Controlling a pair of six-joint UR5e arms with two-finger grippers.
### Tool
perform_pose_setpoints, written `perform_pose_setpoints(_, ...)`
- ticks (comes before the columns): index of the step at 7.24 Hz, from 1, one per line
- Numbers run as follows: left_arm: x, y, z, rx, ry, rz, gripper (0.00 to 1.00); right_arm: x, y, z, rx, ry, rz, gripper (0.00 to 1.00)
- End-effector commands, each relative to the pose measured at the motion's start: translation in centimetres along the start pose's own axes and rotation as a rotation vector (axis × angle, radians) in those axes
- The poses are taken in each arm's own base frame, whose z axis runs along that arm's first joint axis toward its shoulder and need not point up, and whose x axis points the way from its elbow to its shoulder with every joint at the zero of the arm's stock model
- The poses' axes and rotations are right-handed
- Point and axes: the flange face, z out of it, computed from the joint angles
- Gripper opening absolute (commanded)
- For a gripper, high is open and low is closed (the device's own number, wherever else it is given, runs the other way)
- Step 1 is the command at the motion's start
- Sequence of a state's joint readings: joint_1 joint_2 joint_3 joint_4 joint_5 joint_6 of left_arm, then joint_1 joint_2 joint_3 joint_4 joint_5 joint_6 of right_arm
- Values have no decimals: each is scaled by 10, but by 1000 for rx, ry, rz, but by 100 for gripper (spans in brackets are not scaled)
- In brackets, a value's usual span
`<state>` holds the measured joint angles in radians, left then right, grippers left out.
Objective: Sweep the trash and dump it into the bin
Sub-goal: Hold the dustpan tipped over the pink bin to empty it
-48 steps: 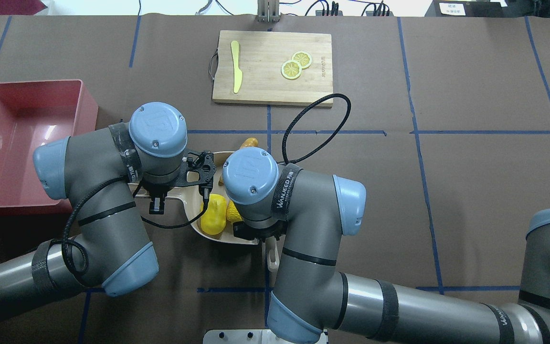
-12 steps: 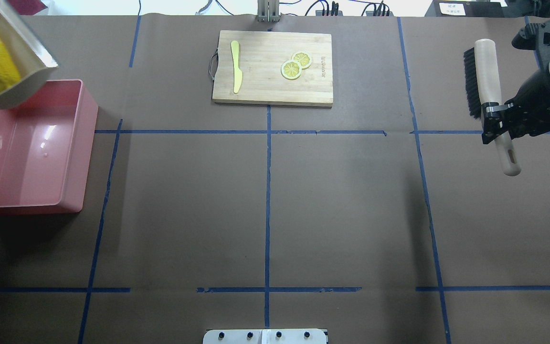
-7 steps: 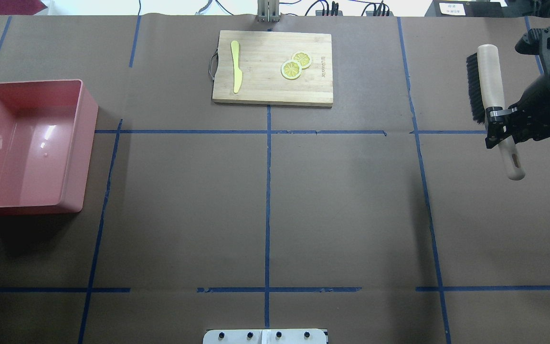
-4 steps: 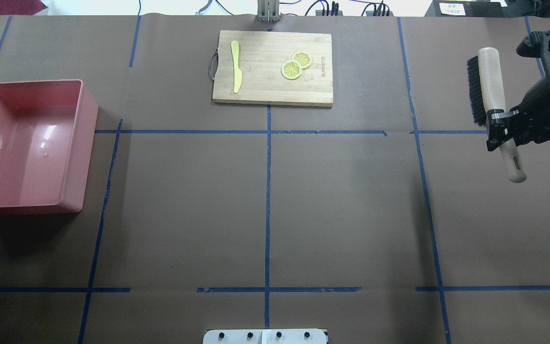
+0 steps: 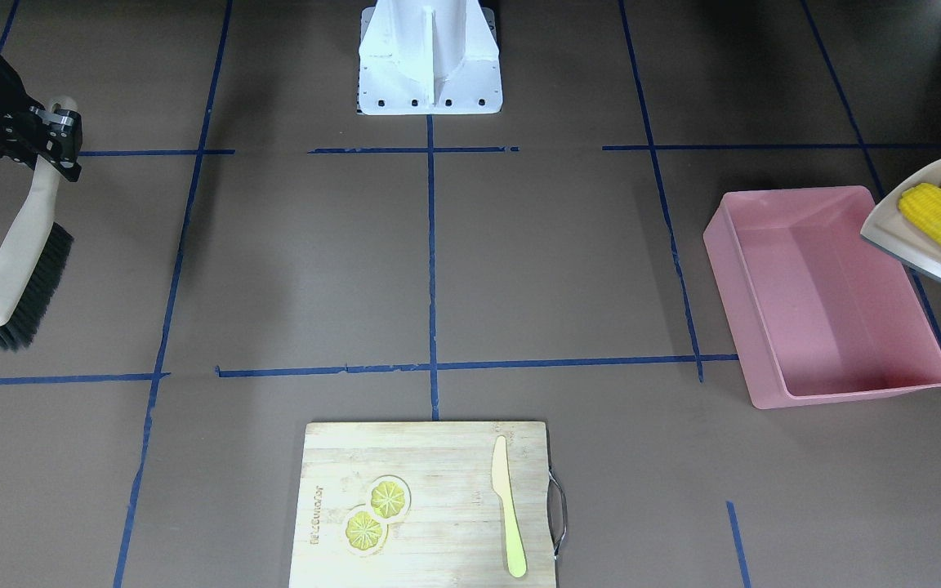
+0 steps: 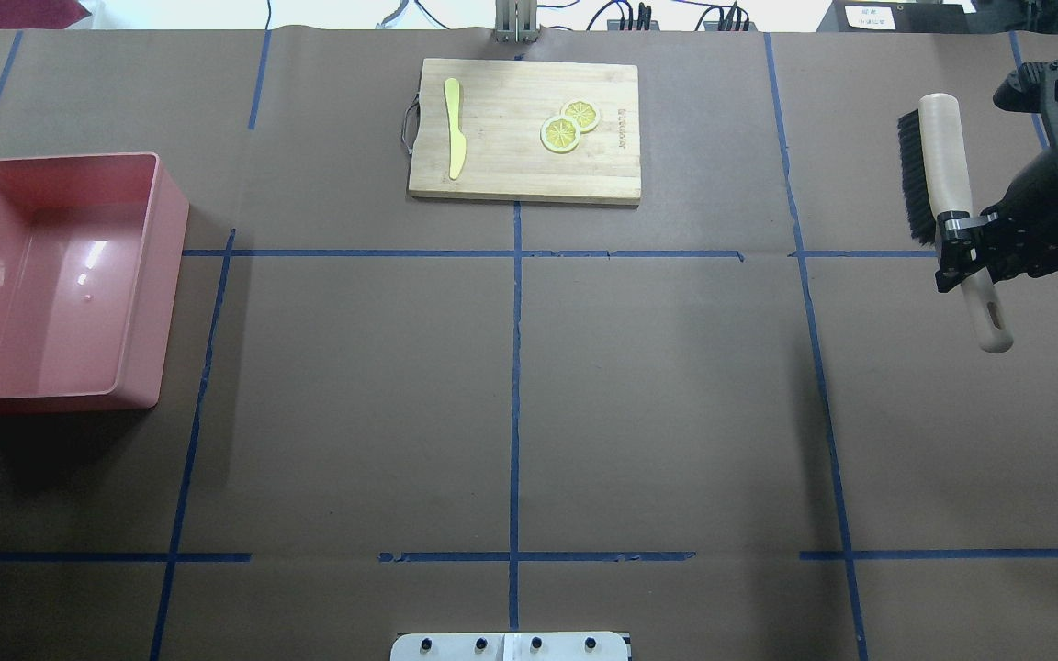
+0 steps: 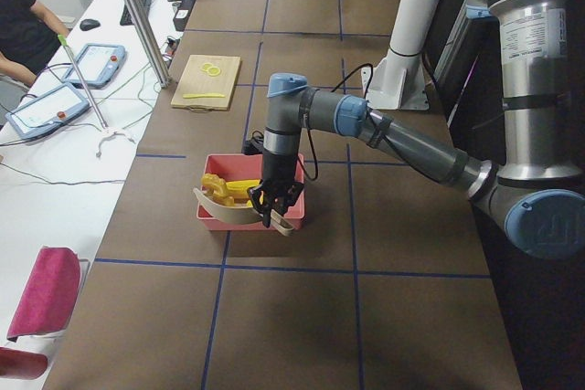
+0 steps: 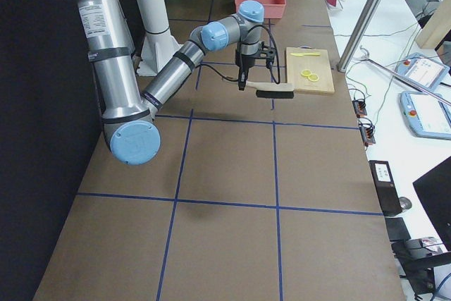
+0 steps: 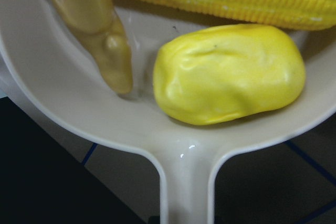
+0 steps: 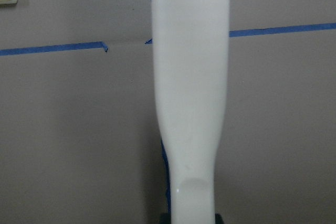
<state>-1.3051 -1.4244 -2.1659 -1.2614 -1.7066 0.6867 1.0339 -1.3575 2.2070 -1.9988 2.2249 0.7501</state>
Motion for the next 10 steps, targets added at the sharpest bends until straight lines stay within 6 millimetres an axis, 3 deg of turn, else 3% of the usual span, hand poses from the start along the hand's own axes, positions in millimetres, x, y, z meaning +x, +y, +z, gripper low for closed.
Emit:
perform_pose_setpoints(1, 0, -10, -28, -129, -32, 124, 0, 1, 0, 0, 0, 1, 1, 0)
perform_pose_setpoints(4, -5, -38, -69, -274, -58, 182, 0, 28, 9, 18, -42, 33, -31, 0)
perform_pose_setpoints(7, -10, -38, -73, -310, -85, 219, 0, 39, 23, 22, -70, 25, -22, 0)
perform_pose_setpoints(8, -9, -40, -75, -293, -79, 230, 0, 45, 26, 26, -57, 0, -37, 0)
perform_pose_setpoints(10, 6, -64, -99, -66, 64, 229, 0, 66, 35, 39, -42, -17, -35, 0)
